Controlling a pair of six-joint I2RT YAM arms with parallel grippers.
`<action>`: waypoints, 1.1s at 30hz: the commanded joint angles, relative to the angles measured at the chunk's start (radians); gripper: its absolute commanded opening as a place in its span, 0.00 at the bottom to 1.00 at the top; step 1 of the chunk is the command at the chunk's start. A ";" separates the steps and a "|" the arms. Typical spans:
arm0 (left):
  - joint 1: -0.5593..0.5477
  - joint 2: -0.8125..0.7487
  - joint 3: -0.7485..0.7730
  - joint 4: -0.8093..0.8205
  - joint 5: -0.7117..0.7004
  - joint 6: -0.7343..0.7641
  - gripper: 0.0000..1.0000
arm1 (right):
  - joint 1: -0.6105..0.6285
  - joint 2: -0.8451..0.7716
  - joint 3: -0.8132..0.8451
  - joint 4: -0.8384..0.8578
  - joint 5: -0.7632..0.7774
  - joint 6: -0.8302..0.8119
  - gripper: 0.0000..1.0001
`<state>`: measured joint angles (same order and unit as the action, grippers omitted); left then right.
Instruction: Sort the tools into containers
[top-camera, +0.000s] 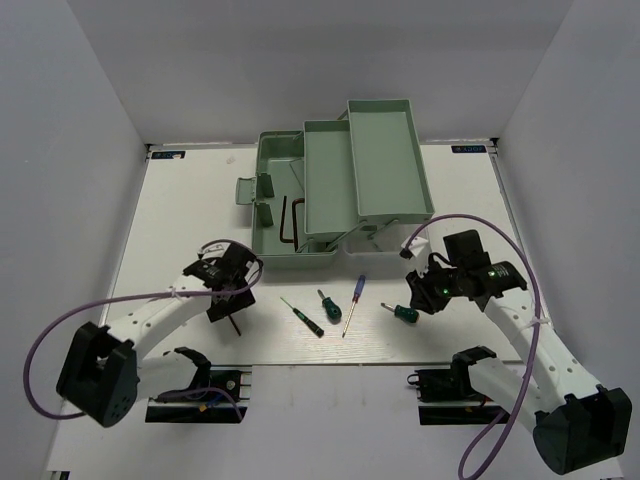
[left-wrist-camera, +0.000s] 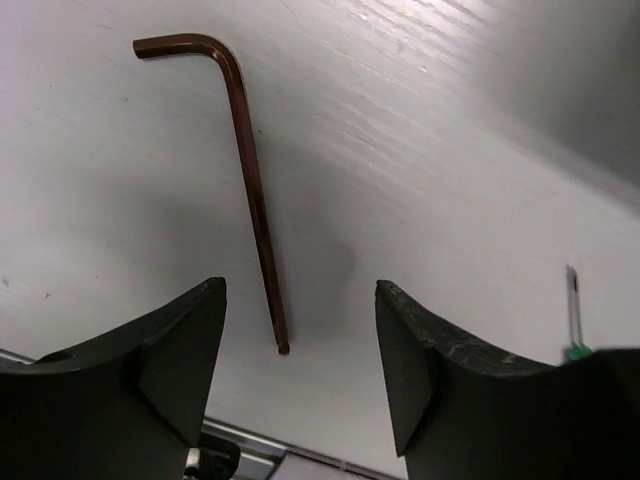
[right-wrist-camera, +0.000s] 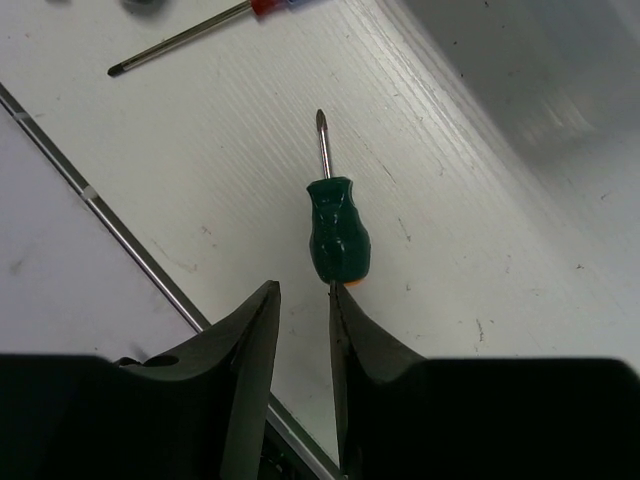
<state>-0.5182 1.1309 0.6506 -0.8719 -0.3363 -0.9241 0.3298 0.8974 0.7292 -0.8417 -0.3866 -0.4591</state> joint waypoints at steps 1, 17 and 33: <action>0.007 0.055 -0.028 0.120 -0.063 -0.012 0.71 | 0.003 -0.008 0.029 0.007 0.020 0.016 0.34; 0.078 0.061 -0.270 0.372 0.092 0.016 0.19 | -0.009 -0.008 0.049 -0.022 0.026 0.043 0.35; 0.096 0.089 -0.198 0.324 0.128 0.044 0.10 | -0.023 0.009 0.076 -0.019 0.012 0.051 0.35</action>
<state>-0.4213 1.1656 0.4751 -0.4191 -0.2718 -0.8989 0.3138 0.9161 0.7650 -0.8627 -0.3656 -0.4202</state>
